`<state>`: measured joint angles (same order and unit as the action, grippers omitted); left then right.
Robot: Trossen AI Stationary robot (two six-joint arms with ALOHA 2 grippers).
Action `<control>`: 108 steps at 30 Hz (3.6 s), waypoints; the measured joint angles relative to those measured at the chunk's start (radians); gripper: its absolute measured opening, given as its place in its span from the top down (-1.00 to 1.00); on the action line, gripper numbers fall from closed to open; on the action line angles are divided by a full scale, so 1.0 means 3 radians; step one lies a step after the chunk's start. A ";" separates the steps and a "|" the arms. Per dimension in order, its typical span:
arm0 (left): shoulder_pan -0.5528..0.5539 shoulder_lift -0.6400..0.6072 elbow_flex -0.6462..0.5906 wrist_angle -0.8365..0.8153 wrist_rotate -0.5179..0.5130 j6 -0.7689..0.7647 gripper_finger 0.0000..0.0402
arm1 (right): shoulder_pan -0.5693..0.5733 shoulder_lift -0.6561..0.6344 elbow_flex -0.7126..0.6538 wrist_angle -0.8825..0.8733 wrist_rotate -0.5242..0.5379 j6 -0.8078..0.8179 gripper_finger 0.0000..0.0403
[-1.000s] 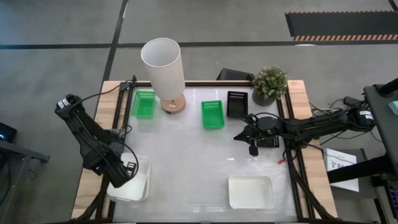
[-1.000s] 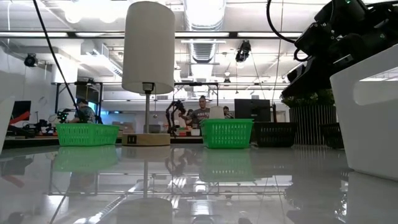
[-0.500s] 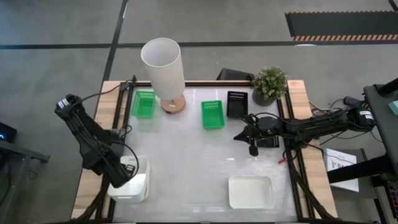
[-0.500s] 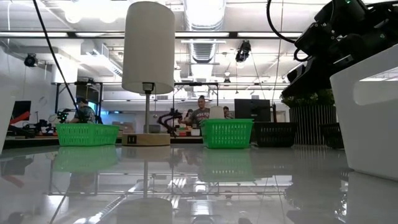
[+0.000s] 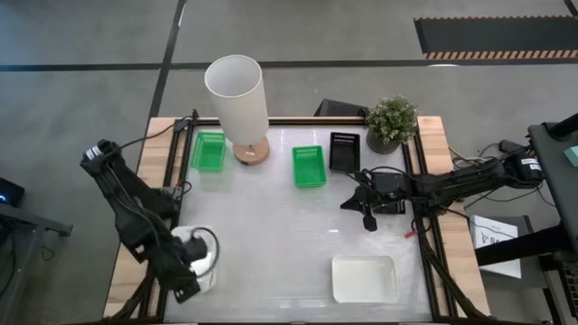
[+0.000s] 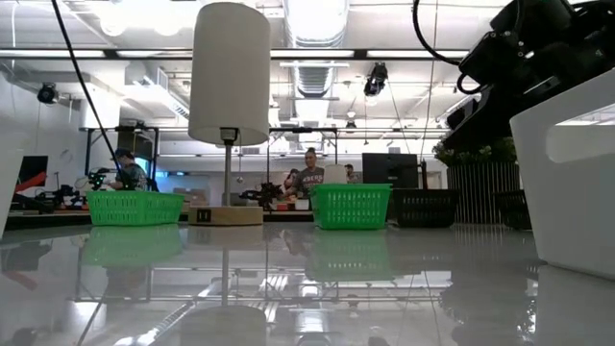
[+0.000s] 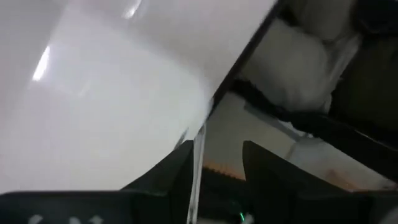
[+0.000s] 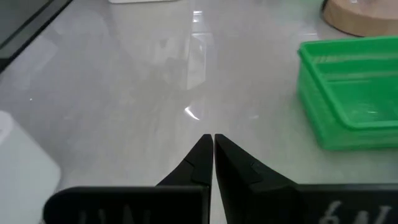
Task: Stack baskets by color
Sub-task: Stack the center white bin on top of the other white bin
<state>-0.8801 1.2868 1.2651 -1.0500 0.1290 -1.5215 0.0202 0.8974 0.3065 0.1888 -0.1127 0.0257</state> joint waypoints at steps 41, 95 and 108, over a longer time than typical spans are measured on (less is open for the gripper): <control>-0.0214 0.0482 0.0058 -0.0180 0.0420 0.0549 1.00 | 0.1104 0.0008 -0.0045 0.0206 0.0816 0.0263 0.96; -0.0070 0.0926 0.0505 -0.1244 -0.0559 0.0700 1.00 | 0.1103 0.0008 -0.0045 0.0209 0.0820 0.0290 0.96; -0.0100 0.0958 0.0274 -0.1060 -0.0729 0.0555 1.00 | 0.1104 0.0008 -0.0045 0.0186 0.0820 0.0350 0.96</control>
<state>-0.9100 1.5742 1.3475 -1.3679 -0.0896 -1.3550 0.3513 0.8997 0.2932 0.2447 0.1333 0.1307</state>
